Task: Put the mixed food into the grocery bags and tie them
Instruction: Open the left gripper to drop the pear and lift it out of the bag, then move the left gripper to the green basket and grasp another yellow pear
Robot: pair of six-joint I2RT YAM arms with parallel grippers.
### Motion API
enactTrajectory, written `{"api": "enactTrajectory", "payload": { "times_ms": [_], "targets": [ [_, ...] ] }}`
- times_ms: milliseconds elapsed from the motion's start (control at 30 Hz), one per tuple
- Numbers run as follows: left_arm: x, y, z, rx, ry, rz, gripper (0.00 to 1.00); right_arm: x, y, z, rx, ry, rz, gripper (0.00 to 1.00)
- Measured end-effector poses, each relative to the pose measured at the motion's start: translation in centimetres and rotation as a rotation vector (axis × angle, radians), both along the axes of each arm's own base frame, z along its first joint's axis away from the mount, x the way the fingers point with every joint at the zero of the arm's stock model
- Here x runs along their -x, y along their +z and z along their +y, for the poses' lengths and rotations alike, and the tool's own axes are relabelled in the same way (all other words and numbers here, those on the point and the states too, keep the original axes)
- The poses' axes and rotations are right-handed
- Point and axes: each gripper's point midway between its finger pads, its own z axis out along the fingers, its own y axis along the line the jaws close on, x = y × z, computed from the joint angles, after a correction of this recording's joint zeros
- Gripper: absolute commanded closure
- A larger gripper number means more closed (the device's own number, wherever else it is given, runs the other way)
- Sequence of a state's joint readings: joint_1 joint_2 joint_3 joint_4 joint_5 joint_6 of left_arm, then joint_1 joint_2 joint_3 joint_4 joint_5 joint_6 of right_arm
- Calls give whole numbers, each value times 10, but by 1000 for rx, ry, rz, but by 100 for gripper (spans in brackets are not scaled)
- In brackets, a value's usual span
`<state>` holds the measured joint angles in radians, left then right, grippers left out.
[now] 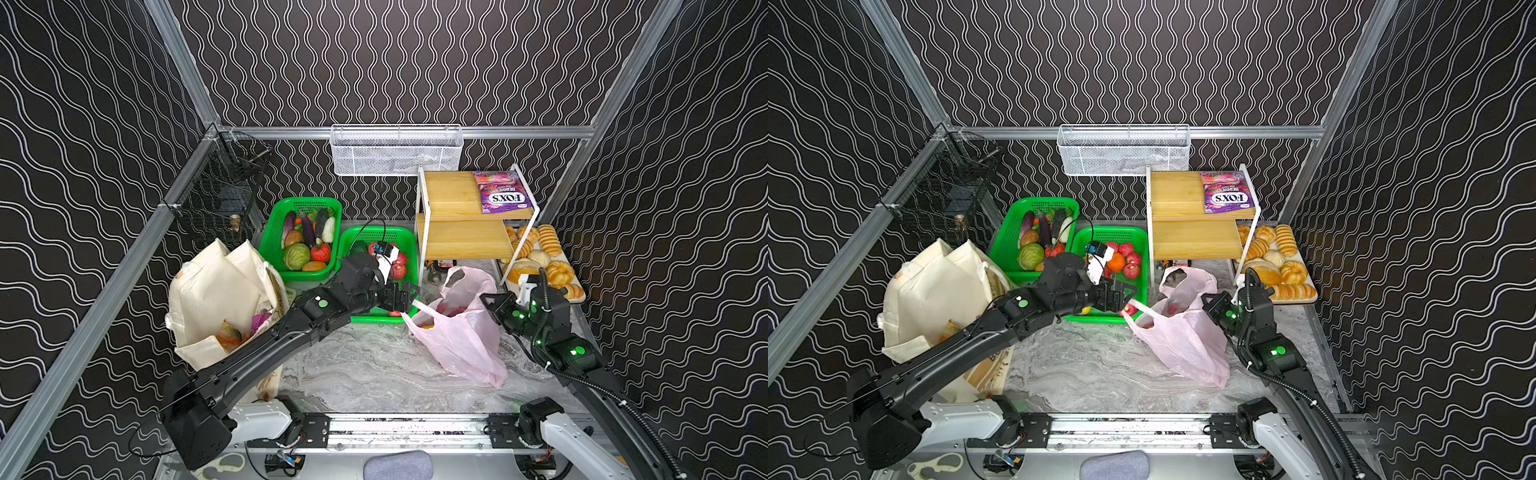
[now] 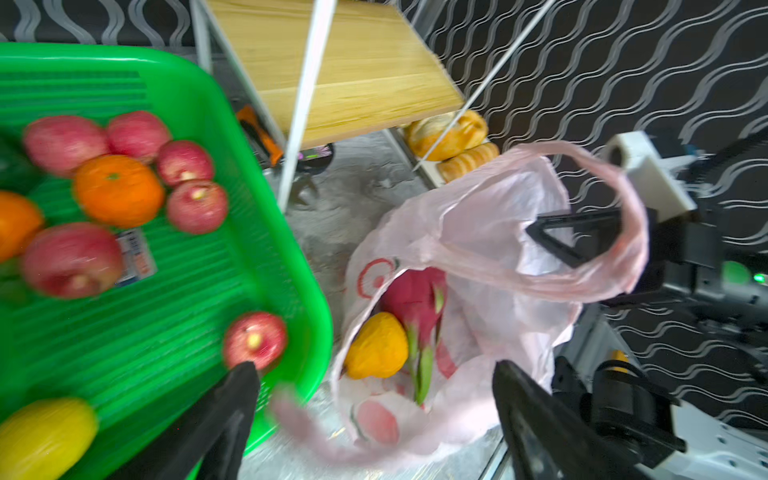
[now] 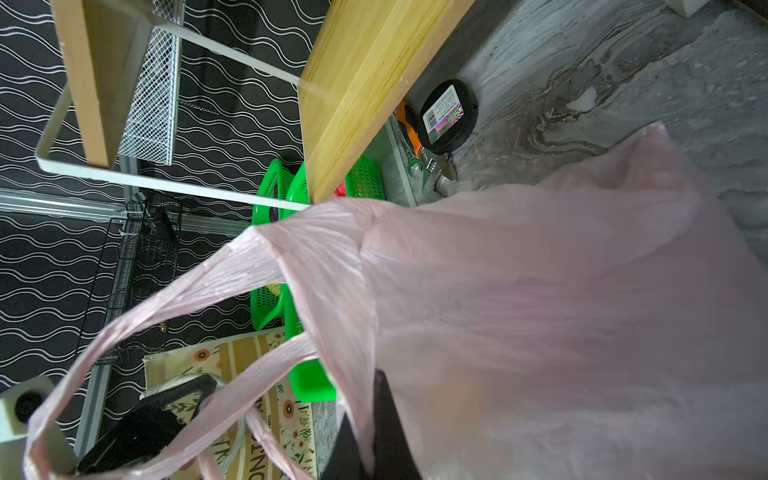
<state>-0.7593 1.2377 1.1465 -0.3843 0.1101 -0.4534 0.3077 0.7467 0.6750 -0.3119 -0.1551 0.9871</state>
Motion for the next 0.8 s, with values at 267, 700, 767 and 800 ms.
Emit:
{"api": "enactTrajectory", "payload": {
  "times_ms": [267,700,767,800],
  "targets": [
    [24,-8,10,-62,-61,110,2,0,1,0,-3,0,2,95],
    [2,-67,10,-7,-43,293,24,2,9,4,-31,17,-12,95],
    [-2,-70,2,23,-61,300,28,2,10,4,-35,16,-14,95],
    [-4,-71,-3,46,-66,308,31,2,10,4,-35,16,-14,95]
  ]
}}
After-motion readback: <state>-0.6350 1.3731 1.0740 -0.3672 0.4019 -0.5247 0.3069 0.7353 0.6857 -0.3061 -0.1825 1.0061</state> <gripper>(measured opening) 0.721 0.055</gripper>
